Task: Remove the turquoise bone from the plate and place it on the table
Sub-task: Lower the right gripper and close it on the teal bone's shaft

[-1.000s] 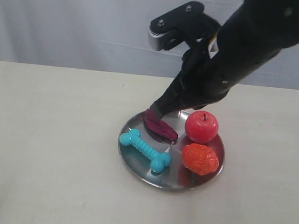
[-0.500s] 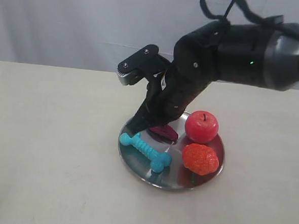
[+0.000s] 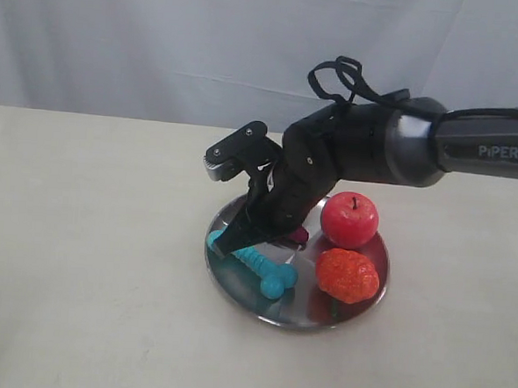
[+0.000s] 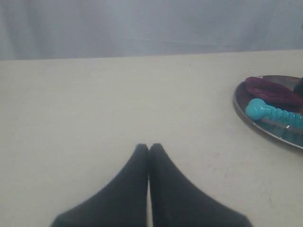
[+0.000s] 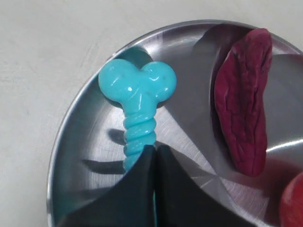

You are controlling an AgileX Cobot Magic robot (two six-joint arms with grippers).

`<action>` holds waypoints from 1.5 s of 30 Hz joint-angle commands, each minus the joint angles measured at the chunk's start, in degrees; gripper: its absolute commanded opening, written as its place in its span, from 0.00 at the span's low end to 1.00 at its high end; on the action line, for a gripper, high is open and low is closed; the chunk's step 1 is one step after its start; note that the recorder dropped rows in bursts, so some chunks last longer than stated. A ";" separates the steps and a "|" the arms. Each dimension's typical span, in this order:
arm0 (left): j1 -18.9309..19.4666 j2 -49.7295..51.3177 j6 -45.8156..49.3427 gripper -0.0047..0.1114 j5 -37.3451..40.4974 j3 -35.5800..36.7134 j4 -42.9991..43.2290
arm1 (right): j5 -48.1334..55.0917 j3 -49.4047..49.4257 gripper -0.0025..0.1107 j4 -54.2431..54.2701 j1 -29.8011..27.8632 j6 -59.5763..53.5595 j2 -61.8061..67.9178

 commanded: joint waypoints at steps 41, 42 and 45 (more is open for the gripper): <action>-0.16 -0.07 -0.15 0.04 -0.04 0.19 0.02 | -3.41 -0.31 0.50 0.17 -0.43 -7.66 4.63; -0.16 -0.07 -0.15 0.04 -0.04 0.19 0.02 | -3.99 -0.31 0.50 0.17 -0.43 -7.56 4.89; -0.16 -0.07 -0.15 0.04 -0.04 0.19 0.02 | -4.23 -0.31 0.50 0.27 -0.43 -7.56 5.31</action>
